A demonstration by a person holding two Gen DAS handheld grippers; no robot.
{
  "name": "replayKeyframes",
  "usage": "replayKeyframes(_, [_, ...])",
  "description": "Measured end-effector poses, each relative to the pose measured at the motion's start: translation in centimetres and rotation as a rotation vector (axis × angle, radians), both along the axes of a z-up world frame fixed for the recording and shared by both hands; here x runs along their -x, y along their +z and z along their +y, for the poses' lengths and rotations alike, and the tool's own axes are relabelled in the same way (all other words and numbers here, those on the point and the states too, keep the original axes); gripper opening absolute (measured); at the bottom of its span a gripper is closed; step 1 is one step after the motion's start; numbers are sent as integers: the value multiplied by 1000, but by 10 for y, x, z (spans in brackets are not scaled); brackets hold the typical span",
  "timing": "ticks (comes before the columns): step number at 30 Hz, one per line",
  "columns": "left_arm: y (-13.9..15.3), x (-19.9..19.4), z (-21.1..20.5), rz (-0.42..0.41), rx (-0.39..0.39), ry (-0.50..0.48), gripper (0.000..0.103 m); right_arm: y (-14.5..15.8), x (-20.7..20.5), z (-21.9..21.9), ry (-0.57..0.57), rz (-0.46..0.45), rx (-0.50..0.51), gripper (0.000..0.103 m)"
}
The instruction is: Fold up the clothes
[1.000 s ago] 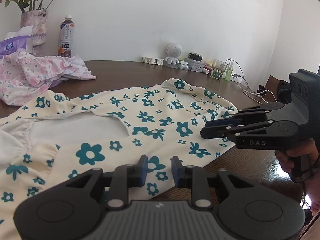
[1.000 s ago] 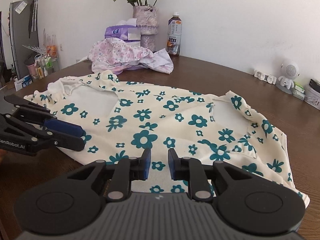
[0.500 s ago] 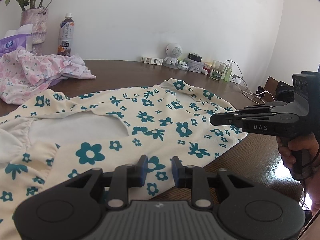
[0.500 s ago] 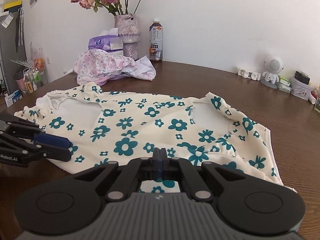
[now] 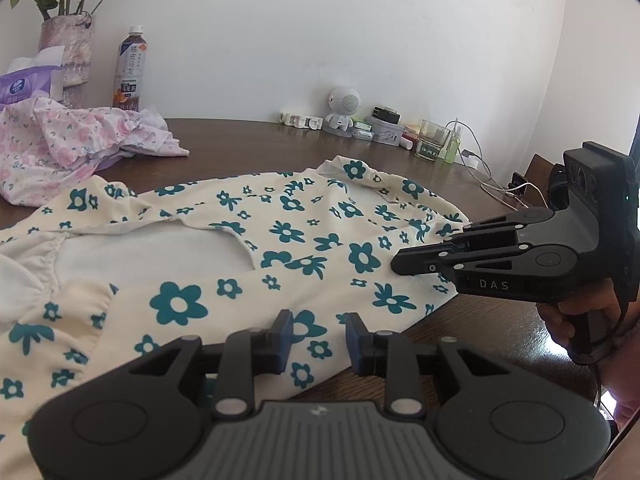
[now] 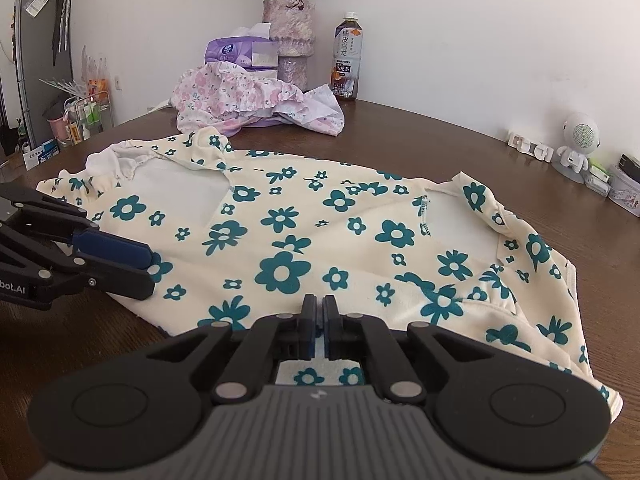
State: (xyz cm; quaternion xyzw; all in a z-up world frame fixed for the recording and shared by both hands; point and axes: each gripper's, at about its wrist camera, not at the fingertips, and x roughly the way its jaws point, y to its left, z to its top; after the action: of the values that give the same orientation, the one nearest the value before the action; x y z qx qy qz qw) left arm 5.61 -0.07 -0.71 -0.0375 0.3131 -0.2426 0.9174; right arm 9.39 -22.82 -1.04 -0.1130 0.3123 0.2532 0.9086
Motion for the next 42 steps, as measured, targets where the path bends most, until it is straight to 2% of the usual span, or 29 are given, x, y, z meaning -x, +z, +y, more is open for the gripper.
replayKeyframes(9, [0,1,0,0,3,-3,30,0,-2,3,4,4,21,2])
replayKeyframes(15, [0,0,1,3,9,-2,30,6,1,-5,-24,13,-74,0])
replayKeyframes(18, [0,0,1,3,9,-2,30,25,5,-16,-56,-48,-136,0])
replayKeyframes(23, [0,0,1,3,10,-3,30,30,6,-14,-42,-57,-85,0])
replayKeyframes(27, [0,-1,1,4,11,-3,30,10,2,-3,3,10,-15,3])
replayKeyframes(29, [0,0,1,4,12,-4,31,4,3,0,-6,8,5,4])
replayKeyframes(38, [0,0,0,5,18,-14,35,1,1,5,-1,1,25,7])
replayKeyframes(42, [0,0,1,6,19,-14,35,2,-2,4,-9,21,-1,0])
